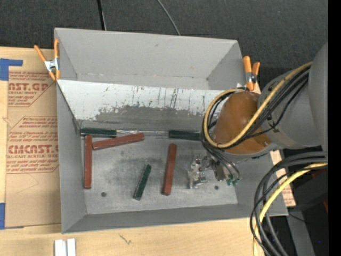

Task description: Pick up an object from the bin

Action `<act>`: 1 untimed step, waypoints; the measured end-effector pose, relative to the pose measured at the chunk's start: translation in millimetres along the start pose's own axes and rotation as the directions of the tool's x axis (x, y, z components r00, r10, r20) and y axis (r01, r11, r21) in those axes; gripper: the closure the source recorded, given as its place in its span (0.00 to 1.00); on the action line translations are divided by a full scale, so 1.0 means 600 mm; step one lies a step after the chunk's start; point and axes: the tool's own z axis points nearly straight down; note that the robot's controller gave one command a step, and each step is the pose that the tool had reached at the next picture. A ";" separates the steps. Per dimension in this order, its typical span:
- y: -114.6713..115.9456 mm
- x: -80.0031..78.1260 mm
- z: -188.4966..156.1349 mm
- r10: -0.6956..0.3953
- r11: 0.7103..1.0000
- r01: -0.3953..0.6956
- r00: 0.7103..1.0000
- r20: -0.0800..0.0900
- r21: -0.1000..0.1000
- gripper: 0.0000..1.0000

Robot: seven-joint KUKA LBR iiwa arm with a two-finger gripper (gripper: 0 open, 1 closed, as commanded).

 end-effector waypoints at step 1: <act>0.005 0.008 0.005 -0.002 1.000 0.002 1.000 -0.017 -0.006 0.00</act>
Offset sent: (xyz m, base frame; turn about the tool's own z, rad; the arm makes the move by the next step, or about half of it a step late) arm 0.0000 0.0000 0.0000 0.0000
